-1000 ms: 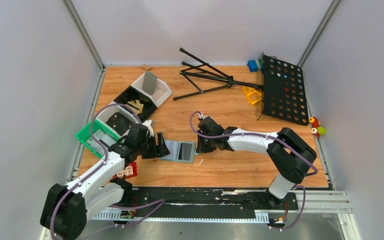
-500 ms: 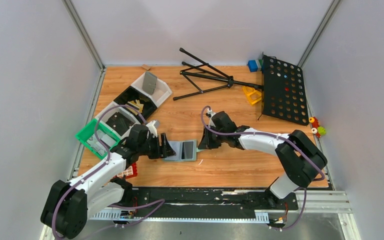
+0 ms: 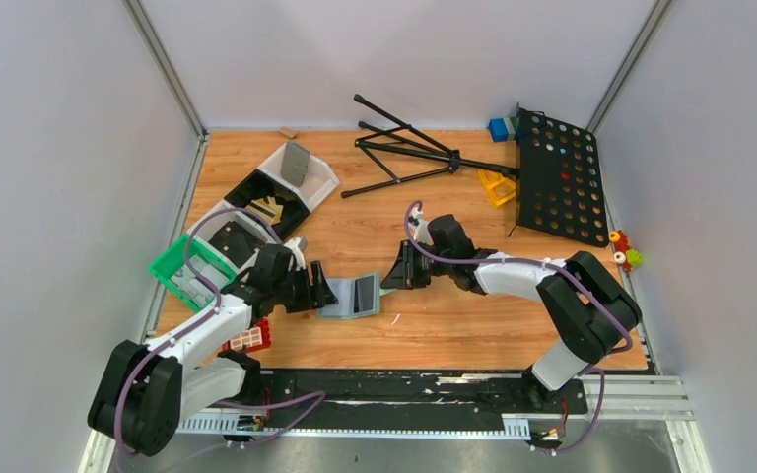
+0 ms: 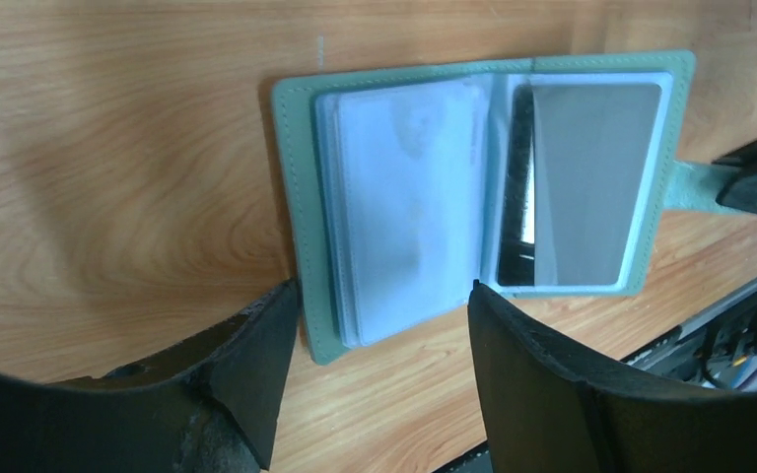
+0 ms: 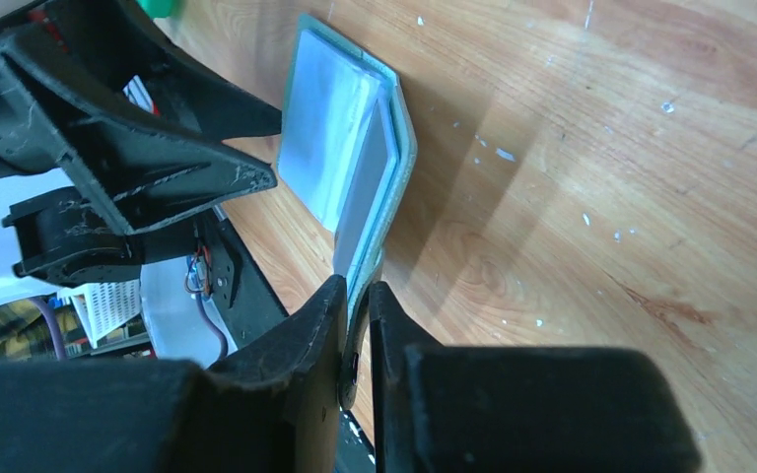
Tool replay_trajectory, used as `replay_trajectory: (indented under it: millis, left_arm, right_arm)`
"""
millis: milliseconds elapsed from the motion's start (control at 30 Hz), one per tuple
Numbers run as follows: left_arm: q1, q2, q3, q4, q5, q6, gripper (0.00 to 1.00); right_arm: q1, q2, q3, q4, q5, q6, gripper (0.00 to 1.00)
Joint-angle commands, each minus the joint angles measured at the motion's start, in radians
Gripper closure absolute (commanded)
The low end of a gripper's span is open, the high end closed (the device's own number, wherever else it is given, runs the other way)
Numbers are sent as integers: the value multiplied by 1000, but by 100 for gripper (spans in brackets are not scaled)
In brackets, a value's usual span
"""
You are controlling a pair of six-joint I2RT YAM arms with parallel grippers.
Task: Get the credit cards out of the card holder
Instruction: Remove the credit card from the card holder.
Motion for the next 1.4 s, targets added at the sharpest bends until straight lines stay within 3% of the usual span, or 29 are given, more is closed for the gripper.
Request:
replay_trajectory:
  millis: [0,167,500,867,1100,1367]
  left_arm:
    - [49,55,19,35,25,14,30]
    - [51,118,25,32,42,27,36]
    - [50,148,18,16,34,50,60]
    - [50,130,30,-18,-5,62,61]
    - [42,138,33,-24,-12,64,62]
    - [30,153,32,-16,-18,58,63]
  right_arm:
    - [-9,21,-6,95,-51,29,84]
    - [-10,45,-7,135,-71,54,84]
    - [-10,87,-31,182,-64,107,68]
    - [-10,-8,-29,-43,119,2,63]
    - [-9,24,-36,-36,116,21,48]
    - [2,80,-21,-10,95,44,42]
